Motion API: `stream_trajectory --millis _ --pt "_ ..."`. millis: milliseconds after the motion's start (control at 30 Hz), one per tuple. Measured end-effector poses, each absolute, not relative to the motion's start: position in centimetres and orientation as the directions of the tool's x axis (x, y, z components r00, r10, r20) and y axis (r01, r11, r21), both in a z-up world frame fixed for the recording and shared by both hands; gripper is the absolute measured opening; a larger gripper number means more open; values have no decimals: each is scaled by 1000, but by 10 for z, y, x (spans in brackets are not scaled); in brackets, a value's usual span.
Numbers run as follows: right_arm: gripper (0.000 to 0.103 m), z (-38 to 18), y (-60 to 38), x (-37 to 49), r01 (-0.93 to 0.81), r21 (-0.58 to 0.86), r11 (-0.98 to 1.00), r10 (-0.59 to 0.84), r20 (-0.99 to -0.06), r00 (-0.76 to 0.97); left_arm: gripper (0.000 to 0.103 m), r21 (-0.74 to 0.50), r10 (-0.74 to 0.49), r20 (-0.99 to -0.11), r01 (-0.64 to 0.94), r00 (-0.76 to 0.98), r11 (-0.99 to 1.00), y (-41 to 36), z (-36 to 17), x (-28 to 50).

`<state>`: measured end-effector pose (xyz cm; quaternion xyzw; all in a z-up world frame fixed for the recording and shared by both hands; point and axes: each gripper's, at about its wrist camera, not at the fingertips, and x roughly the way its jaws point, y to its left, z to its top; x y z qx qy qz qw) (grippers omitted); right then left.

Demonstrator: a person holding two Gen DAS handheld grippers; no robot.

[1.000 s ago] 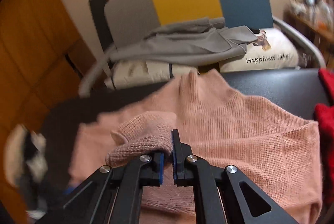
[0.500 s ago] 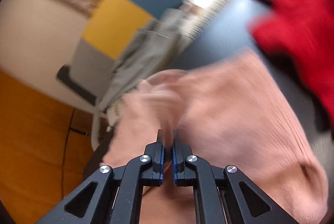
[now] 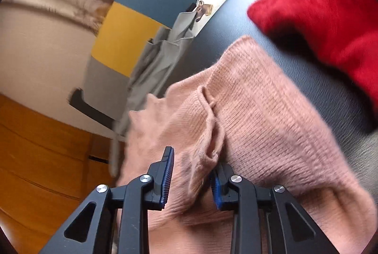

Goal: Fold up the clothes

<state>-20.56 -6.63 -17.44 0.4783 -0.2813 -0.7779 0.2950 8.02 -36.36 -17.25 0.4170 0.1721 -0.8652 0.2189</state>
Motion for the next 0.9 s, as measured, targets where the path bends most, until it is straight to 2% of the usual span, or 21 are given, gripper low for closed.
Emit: stream_trajectory --millis 67,233,400,500,700,833,900 --pt "8 -164 -66 -205 223 652 -725 -677 -616 -403 23 -122 -234 -796 526 -558 -842 -363 -172 83" --pt "7 -162 -63 -209 262 544 -797 -602 -685 -410 23 -162 -212 -789 528 -576 -833 -363 -171 90" --pt "7 -145 -49 -206 321 517 -794 -608 -646 -462 23 -236 -207 -756 554 -621 -799 -371 -162 108" --pt "7 -131 -53 -207 351 427 -833 -552 -660 -510 23 -284 -196 -731 552 -654 -784 -375 -155 117" --pt "7 -173 -56 -212 298 416 -859 -510 -747 -426 23 -339 -141 -717 518 -683 -785 -373 -146 124" --pt "12 -175 -40 -211 251 500 -829 -558 -713 -424 23 -324 -153 -695 496 -703 -805 -372 -130 112" --pt "22 -166 -33 -206 238 477 -846 -530 -709 -465 23 -315 -164 -673 480 -721 -819 -376 -119 98"
